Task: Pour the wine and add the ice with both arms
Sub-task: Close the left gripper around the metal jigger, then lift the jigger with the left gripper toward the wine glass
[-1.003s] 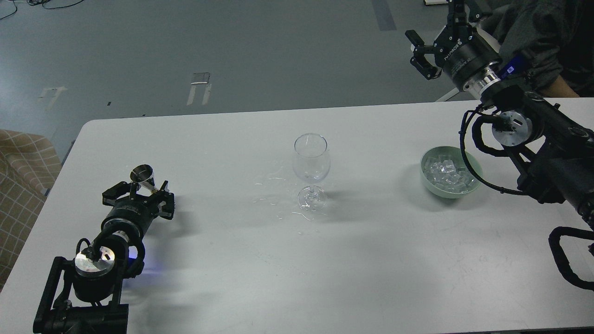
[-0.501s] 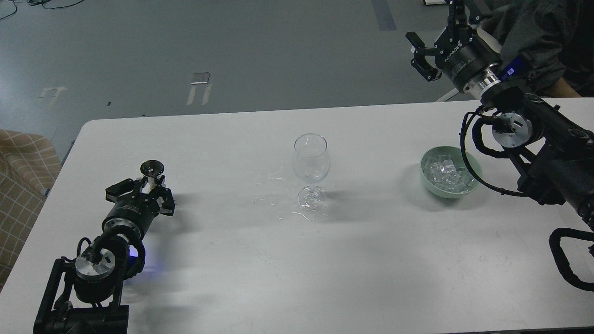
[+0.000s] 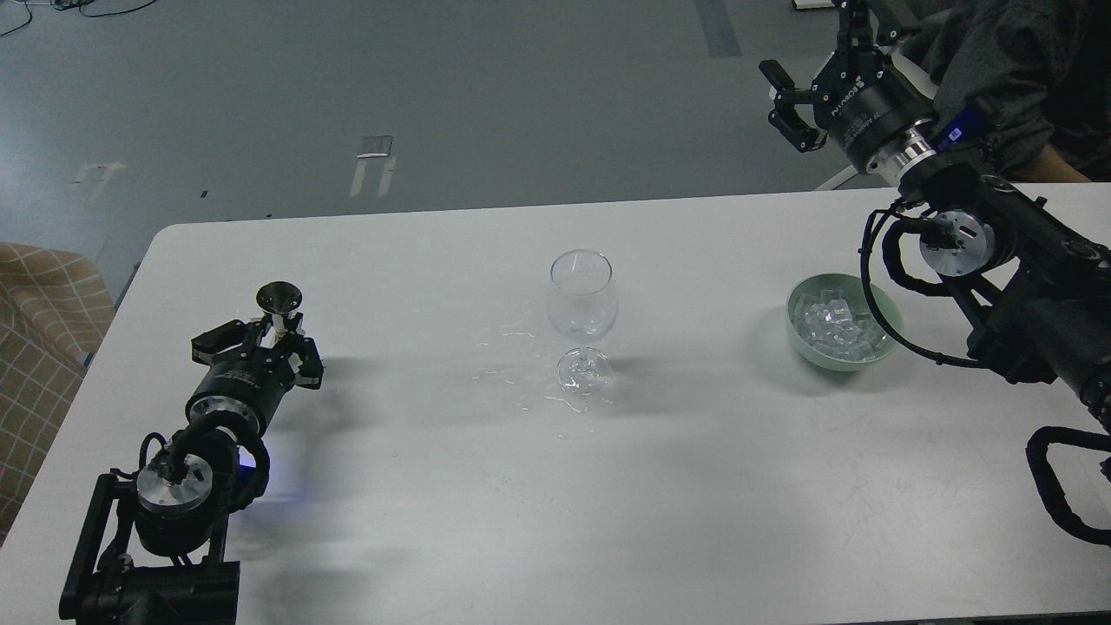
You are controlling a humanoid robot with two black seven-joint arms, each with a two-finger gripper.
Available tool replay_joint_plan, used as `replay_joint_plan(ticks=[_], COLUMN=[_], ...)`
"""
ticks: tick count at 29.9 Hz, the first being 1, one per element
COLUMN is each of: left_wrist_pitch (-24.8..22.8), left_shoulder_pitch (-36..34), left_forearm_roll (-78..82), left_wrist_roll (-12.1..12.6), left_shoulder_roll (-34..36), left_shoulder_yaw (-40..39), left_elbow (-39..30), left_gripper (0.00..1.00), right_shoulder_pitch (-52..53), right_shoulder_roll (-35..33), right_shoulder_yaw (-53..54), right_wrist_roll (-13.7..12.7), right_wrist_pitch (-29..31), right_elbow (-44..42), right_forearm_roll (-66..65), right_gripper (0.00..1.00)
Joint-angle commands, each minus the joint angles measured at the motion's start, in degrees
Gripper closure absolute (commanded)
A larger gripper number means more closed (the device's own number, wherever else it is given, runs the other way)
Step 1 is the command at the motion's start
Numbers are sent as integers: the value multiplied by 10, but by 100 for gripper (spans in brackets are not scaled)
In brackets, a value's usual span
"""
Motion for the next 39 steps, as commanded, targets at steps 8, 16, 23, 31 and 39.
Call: replay_joint_plan(ticks=[8, 16, 23, 31, 39], left_wrist_pitch=[79, 113, 152, 176, 194], left_shoulder_pitch=[-10, -5, -2, -3, -4], left_forearm_roll=[-6, -8, -8, -7, -2], left_wrist_roll=[8, 34, 43, 44, 44], left_shoulder_roll=[0, 0, 0, 0, 0], left_shoulder_yaw=[34, 64, 101, 144, 178], left_elbow=[-91, -159, -212, -239, -261], left_gripper=[100, 100, 100, 100, 100], right_shoulder_pitch=[-2, -11, -16, -24, -32], right_shoulder_roll=[-1, -2, -3, -5, -14], right_shoulder_yaw=[0, 0, 0, 0, 0], right_wrist_roll=[0, 0, 0, 0, 0], right_wrist_pitch=[0, 0, 0, 0, -3], right_elbow=[0, 7, 9, 12, 25], right_forearm_roll=[0, 0, 0, 0, 0], right_gripper=[0, 0, 0, 0, 0])
